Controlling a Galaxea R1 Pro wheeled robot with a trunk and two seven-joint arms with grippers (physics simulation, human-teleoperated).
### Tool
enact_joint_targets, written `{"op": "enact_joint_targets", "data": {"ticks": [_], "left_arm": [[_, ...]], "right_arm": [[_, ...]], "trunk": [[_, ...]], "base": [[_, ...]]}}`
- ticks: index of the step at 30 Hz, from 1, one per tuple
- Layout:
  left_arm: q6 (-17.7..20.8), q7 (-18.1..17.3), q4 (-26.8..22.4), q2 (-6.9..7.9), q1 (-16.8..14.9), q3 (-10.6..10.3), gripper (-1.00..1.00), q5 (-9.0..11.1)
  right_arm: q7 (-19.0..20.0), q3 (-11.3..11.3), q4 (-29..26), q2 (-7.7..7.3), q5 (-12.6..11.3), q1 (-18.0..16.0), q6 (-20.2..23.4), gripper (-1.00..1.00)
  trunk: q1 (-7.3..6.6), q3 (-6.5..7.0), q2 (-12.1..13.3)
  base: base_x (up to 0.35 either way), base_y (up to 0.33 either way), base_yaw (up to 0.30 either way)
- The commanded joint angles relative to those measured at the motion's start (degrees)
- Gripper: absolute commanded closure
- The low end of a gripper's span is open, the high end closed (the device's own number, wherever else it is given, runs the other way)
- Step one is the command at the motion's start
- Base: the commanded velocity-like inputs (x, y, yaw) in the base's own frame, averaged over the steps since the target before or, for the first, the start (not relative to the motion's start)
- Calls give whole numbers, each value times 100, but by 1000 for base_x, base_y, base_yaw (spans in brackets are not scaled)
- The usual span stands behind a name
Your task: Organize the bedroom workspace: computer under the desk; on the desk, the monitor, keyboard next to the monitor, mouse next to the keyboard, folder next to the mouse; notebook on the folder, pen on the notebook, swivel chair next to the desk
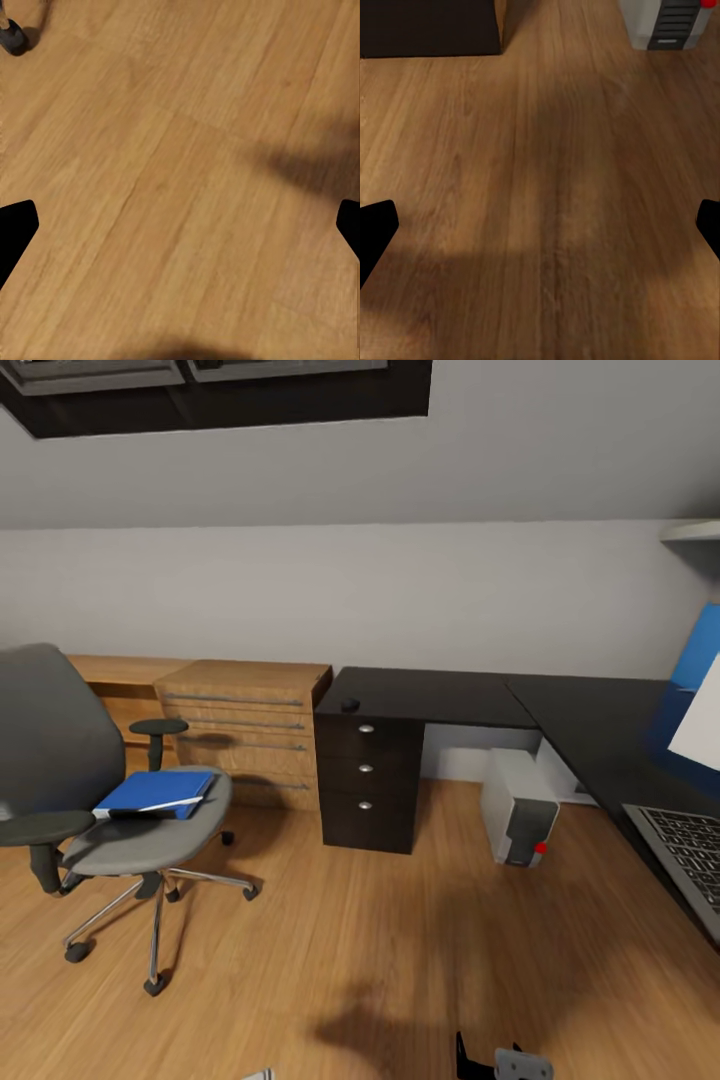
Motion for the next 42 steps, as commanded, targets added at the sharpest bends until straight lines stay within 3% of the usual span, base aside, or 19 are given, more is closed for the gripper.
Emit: {"op": "enact_joint_targets", "data": {"ticks": [1, 42], "left_arm": [[-28, 37, 3, 5, -3, -37, -100, 59], [19, 24, 389, 11, -3, -53, -100, 54]], "right_arm": [[-33, 46, 4, 1, -15, -3, -12, -100], [-30, 43, 18, 0, 144, -3, -12, -100]], "trunk": [[-24, 13, 39], [-924, 808, 1684]], "base": [[0, 0, 0], [0, 0, -28]]}}
